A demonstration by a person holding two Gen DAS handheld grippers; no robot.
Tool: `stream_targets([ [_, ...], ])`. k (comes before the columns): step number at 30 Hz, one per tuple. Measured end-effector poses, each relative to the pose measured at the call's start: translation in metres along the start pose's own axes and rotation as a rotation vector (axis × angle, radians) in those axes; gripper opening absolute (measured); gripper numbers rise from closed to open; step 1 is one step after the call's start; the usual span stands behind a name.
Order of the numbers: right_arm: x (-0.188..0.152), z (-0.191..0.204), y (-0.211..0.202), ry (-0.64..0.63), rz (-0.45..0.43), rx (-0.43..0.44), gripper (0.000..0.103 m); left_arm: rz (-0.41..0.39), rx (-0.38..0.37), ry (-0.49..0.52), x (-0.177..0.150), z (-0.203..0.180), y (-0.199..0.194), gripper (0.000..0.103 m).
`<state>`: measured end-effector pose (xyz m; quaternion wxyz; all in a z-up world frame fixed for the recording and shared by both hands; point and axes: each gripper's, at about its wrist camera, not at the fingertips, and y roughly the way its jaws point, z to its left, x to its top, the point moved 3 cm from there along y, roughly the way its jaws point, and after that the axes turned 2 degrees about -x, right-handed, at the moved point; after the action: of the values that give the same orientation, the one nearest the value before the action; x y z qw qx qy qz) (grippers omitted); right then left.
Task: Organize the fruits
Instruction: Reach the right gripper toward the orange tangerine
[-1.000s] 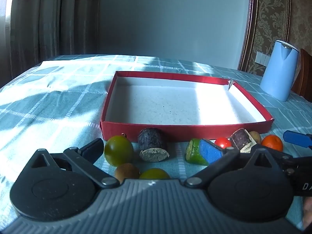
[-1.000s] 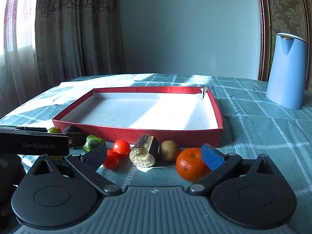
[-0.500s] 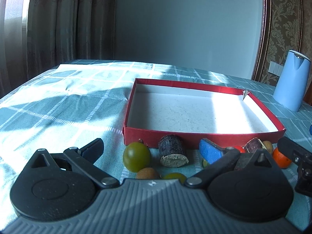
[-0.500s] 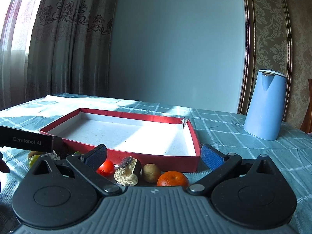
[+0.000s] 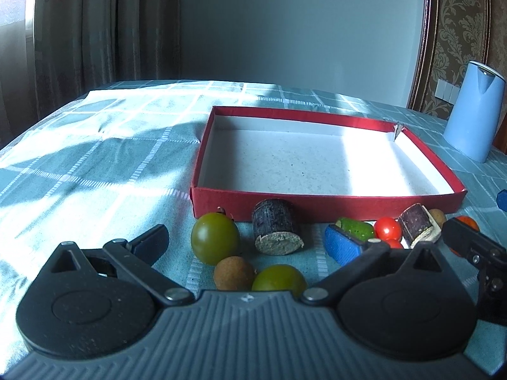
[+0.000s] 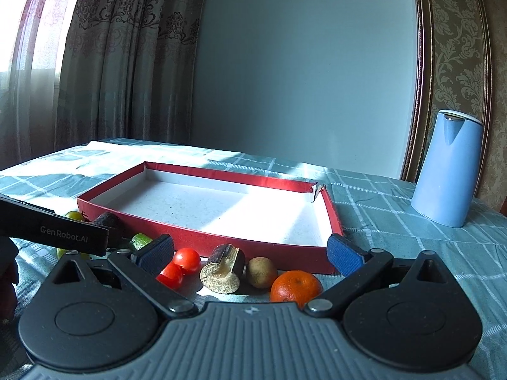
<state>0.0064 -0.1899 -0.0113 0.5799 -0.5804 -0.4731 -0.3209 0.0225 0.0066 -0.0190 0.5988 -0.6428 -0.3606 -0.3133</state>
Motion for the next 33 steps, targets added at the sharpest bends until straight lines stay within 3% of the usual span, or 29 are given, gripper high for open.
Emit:
stream_targets([
  [5, -0.002, -0.003, 0.006, 0.017, 0.039, 0.003, 0.103, -0.037, 0.005, 0.002, 0.002, -0.001, -0.004, 0.103],
  [33, -0.004, -0.005, 0.013, 0.012, 0.097, -0.006, 0.103, -0.018, -0.007, 0.008, 0.001, -0.002, -0.002, 0.103],
])
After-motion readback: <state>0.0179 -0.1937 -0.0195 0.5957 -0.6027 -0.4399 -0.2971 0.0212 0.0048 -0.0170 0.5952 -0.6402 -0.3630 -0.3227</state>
